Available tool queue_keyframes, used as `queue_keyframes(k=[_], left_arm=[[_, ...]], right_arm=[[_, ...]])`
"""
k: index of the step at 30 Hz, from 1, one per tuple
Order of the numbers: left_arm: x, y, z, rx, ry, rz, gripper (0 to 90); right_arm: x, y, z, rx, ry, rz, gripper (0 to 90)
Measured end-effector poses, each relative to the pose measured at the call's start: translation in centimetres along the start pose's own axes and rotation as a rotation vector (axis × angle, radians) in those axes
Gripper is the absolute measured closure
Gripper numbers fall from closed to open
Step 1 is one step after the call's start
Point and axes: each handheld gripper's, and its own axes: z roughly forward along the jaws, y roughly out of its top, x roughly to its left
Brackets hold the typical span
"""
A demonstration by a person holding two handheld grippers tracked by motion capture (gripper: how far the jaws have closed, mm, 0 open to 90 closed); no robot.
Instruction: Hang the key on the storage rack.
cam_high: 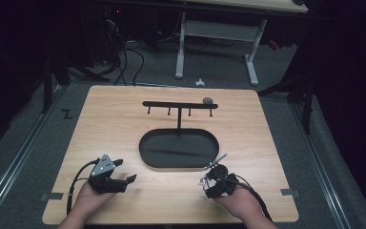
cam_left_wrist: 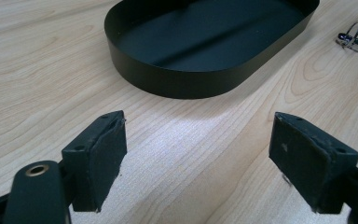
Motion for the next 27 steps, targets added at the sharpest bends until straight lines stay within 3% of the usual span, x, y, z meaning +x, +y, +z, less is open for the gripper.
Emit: queue_keyframes(k=[8, 12, 27], left_arm=[[0.1, 0.0, 0.0, -0.004, -0.002, -0.002, 19.7], [0.1, 0.0, 0.0, -0.006, -0.004, -0.004, 19.7], [0.1, 0.0, 0.0, -0.006, -0.007, -0.004, 19.8]], right_arm=[[0.6, 1.9, 0.7, 0.021, 0.0, -0.001, 49.1], [0.5, 2.5, 1.1, 0.033, 0.0, 0.021, 52.1], [0.4, 2.6, 1.8, 0.062, -0.01, -0.006, 63.7]])
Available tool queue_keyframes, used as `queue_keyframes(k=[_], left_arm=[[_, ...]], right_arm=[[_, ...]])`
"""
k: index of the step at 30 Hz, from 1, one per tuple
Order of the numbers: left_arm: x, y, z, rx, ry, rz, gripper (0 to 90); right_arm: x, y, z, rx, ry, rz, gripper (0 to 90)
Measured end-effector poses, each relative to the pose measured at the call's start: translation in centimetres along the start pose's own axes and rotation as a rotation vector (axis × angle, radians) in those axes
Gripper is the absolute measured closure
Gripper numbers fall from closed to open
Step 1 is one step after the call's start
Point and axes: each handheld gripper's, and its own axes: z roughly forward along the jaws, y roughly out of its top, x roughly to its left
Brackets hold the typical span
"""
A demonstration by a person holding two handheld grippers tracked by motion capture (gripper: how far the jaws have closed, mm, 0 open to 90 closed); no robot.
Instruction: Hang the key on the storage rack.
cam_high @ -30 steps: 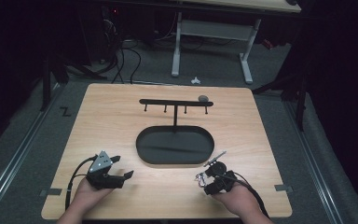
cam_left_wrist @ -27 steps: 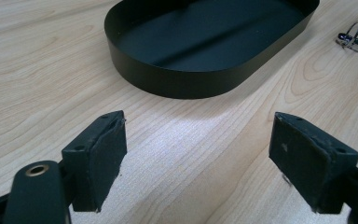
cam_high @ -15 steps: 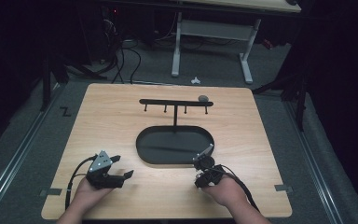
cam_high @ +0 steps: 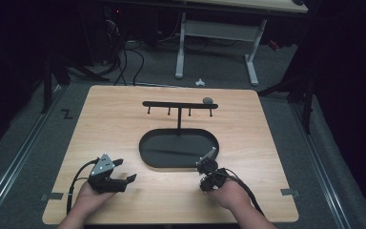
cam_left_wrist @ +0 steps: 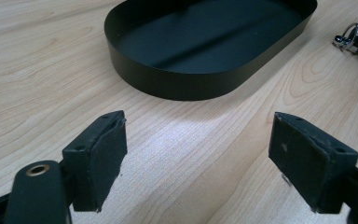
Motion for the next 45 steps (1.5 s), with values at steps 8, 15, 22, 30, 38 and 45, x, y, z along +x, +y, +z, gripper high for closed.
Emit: queue_keyframes(k=[8, 15, 22, 30, 38, 45], left_arm=[[0.0, 0.0, 0.0, 0.001, 0.001, 0.001, 19.9], [0.0, 0.0, 0.0, 0.001, 0.001, 0.001, 19.9], [0.0, 0.0, 0.0, 0.002, 0.001, 0.001, 19.9], [0.0, 0.0, 0.0, 0.002, 0.001, 0.001, 19.9], [0.0, 0.0, 0.1, 0.004, 0.0, 0.003, 19.9], [0.0, 0.0, 0.0, 0.006, -0.002, 0.003, 20.2]], right_arm=[[-0.2, -0.5, -0.2, 0.009, -0.006, -0.039, 66.6], [-0.3, -0.3, -0.3, 0.0, 0.006, -0.028, 61.6], [-0.3, 0.1, 0.1, -0.003, 0.023, -0.019, 61.8], [-0.6, 0.5, 0.1, 0.022, 0.041, -0.019, 56.8], [-0.4, 0.6, 0.1, 0.051, 0.021, -0.031, 66.8], [-0.3, 0.6, 0.1, 0.05, 0.022, -0.07, 67.9]])
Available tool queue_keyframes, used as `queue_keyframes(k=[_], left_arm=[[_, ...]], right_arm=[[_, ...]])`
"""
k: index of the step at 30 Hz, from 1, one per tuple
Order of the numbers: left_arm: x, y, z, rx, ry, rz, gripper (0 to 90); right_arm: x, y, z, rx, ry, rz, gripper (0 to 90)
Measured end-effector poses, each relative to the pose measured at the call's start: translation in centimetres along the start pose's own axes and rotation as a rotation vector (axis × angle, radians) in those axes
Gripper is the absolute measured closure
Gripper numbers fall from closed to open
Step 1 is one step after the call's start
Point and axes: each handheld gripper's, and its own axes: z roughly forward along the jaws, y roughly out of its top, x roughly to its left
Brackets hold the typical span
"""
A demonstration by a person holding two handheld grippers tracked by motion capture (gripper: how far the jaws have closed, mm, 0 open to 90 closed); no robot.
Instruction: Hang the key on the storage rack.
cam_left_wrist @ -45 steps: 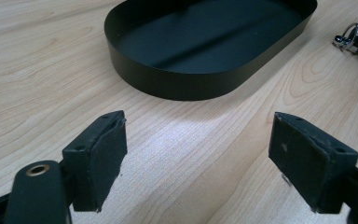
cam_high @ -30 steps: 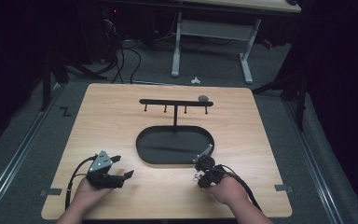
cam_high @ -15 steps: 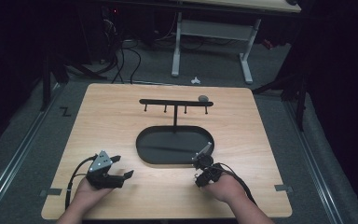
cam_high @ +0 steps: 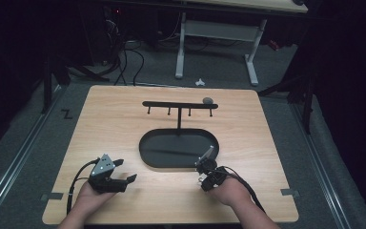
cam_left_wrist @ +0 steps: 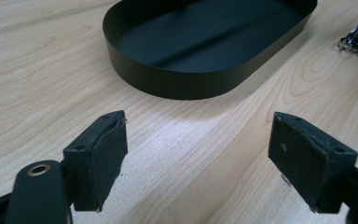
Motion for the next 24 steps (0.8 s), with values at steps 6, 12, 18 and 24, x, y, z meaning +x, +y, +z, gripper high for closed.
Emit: queue_keyframes(k=[6, 12, 18, 24], left_arm=[[0.0, 0.0, 0.0, -0.003, 0.002, -0.001, 20.2], [0.0, 0.0, 0.0, -0.003, 0.001, -0.002, 20.2], [0.0, 0.0, 0.0, -0.004, 0.0, -0.003, 20.2], [0.0, 0.0, 0.0, 0.0, -0.001, -0.001, 20.2]], right_arm=[[0.0, 0.1, -0.1, 0.013, 0.017, -0.021, 68.1], [-0.4, 0.0, -1.0, -0.014, 0.018, -0.009, 68.1], [-0.9, -0.2, -2.3, -0.034, 0.013, -0.007, 68.2], [-1.1, -0.3, -3.1, -0.05, 0.016, 0.008, 68.2]])
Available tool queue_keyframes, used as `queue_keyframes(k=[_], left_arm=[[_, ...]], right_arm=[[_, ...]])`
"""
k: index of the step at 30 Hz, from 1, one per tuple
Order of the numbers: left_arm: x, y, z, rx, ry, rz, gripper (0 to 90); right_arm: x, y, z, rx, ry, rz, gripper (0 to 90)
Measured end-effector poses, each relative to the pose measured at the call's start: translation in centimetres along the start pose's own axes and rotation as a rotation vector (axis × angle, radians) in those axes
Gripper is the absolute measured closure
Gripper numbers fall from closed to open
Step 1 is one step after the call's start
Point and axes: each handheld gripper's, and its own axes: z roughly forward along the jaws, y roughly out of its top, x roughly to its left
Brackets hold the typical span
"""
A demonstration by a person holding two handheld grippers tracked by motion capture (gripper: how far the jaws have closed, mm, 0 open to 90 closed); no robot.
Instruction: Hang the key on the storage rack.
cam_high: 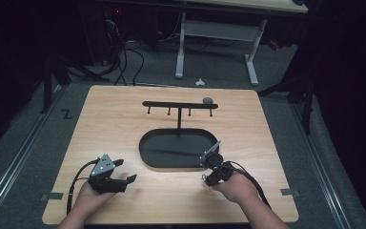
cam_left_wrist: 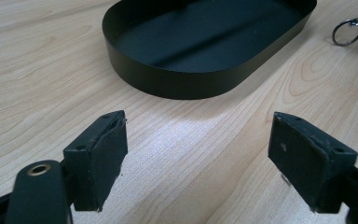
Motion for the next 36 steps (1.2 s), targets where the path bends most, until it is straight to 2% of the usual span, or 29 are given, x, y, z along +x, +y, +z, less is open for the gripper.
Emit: queue_keyframes(k=[9, 10, 11, 20, 21, 36], left_arm=[[0.0, 0.0, 0.0, 0.001, -0.001, 0.0, 20.2], [0.0, 0.0, 0.0, 0.001, -0.001, 0.0, 20.2], [0.0, 0.0, 0.0, 0.0, -0.001, 0.0, 20.2], [0.0, 0.0, 0.0, 0.0, -0.001, 0.0, 20.2], [0.0, 0.0, 0.0, -0.001, 0.0, 0.001, 20.2], [-0.1, 0.0, 0.1, 0.003, -0.001, 0.001, 20.2]], right_arm=[[-0.5, 0.0, -1.4, -0.035, -0.016, 0.009, 68.2], [-0.4, 0.0, -1.7, -0.032, -0.017, 0.04, 68.2], [-0.6, 0.0, -1.9, -0.045, -0.02, 0.023, 68.2], [-1.3, 0.1, -3.5, -0.079, -0.041, 0.058, 68.2], [-1.5, 0.2, -3.6, -0.084, -0.04, 0.05, 68.2], [-2.7, 0.8, -6.0, -0.12, -0.078, 0.075, 68.2]])
